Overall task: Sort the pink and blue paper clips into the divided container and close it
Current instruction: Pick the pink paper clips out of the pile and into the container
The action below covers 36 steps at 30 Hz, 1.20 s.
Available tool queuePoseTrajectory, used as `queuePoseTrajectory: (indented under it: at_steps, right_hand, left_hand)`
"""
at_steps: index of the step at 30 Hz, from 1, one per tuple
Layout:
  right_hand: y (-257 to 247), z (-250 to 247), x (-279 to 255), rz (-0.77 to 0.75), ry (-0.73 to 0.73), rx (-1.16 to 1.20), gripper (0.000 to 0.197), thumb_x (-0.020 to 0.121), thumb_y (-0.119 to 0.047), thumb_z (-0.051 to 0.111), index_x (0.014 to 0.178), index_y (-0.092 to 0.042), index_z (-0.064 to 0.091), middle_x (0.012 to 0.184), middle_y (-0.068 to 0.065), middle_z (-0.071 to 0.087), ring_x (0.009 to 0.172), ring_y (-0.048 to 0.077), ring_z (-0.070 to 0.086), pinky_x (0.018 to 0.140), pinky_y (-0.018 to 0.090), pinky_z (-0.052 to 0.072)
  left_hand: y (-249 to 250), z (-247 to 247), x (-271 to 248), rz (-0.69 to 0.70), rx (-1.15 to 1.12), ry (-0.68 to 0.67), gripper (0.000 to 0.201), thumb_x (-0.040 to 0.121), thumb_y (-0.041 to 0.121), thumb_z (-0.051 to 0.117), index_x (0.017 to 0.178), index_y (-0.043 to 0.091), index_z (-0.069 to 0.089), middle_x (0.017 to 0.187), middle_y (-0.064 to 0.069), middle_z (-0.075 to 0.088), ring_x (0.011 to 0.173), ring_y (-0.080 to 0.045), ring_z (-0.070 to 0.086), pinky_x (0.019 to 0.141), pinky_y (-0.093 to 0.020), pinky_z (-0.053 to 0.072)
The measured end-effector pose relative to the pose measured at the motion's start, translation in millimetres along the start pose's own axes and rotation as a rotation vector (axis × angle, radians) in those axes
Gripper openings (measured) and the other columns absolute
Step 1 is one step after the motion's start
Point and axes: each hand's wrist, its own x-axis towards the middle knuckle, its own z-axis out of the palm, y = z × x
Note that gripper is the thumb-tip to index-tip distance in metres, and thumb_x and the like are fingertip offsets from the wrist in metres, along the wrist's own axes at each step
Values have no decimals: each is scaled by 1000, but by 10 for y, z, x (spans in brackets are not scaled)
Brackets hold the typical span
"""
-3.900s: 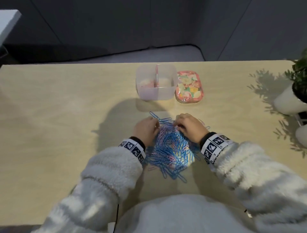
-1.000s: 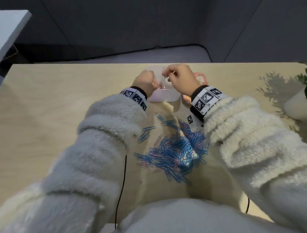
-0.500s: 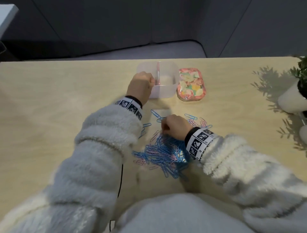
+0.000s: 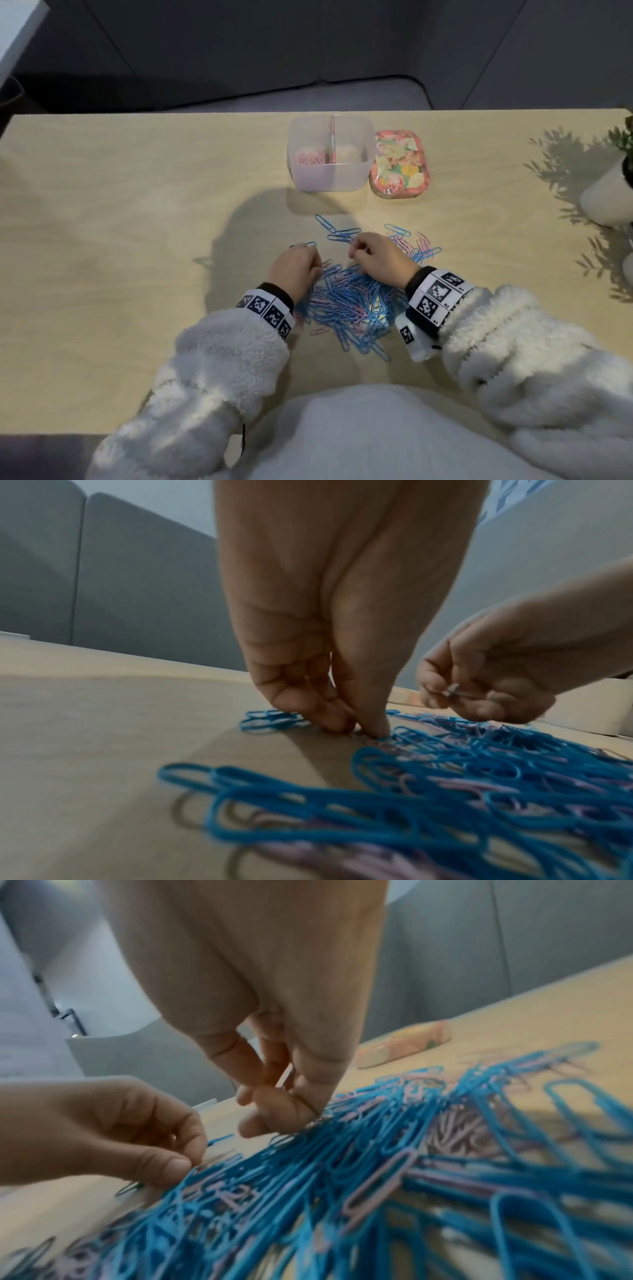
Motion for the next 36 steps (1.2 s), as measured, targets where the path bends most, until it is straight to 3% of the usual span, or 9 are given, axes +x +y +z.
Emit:
queuePoseTrajectory:
  at_steps: [6,12,14,17,20,23,27,30,36]
  right_hand:
    - [10,149,-55,-166,-175,-303,11,84,-15,63,93,-10,66,84,-2,49,78,12,45,72,24,34]
    - [19,150,-55,-152,-183,-418,11,87,-19,59,92,-9,62,98,5,53,90,20,53,78,31,41]
    - [61,84,-44,-151,-125,-301,4,85,-14,61,84,-10,61,88,1,52,82,17,51,74,27,41]
    - [96,-48,-2,-61,-2,56,8,84,-6,62,79,-12,60,72,-2,56,67,9,53,63,16,41]
    - [49,-127,18,79,-7,380,9,88,-2,57,85,-10,57,61,0,48,42,-4,46,44,10,36]
    - [-27,-130,81,181,-50,503,13,92,3,47,96,-6,57,60,3,46,36,-2,46,36,12,35]
    - [-175,-66,222,427,-45,710,24,90,2,37,75,-5,54,64,8,48,48,14,48,39,21,33]
    - [-233,42,290,322,-5,426,19,87,-11,48,70,-6,53,60,4,47,45,15,40,42,21,29]
    - [-170,205,321,141,108,-255,13,84,-23,61,90,-12,62,92,6,63,89,25,58,78,33,46]
  left_hand:
    - [12,-14,-13,24,41,0,13,91,13,49,93,2,56,103,-15,59,98,-31,53,79,-34,37]
    - [-71,-124,21,-105,-295,21,22,94,10,45,113,4,52,100,-15,64,93,-28,58,80,-34,44]
    - [-75,-166,59,-152,-421,-18,20,93,7,44,108,4,58,99,-9,63,92,-22,57,80,-28,45]
    - [-64,-226,85,-280,-654,-40,26,94,6,39,76,12,57,68,-1,53,61,-8,54,54,-16,39]
    - [-79,-231,54,-333,-706,-57,37,96,19,40,60,16,45,60,-1,41,55,-13,37,51,-24,29]
    - [-97,-184,-43,-298,-477,-99,40,93,39,49,61,15,43,58,1,42,54,-14,39,58,-27,33]
    - [-49,-58,-216,-209,-74,-121,30,87,36,57,68,15,49,65,-5,50,60,-21,46,51,-28,32]
    - [-6,-17,-290,-197,-44,-65,21,89,26,57,77,10,62,78,-9,61,78,-25,58,65,-32,42]
    - [-171,-65,-291,-273,-267,12,15,91,20,54,91,7,62,91,-11,64,89,-27,59,74,-28,40]
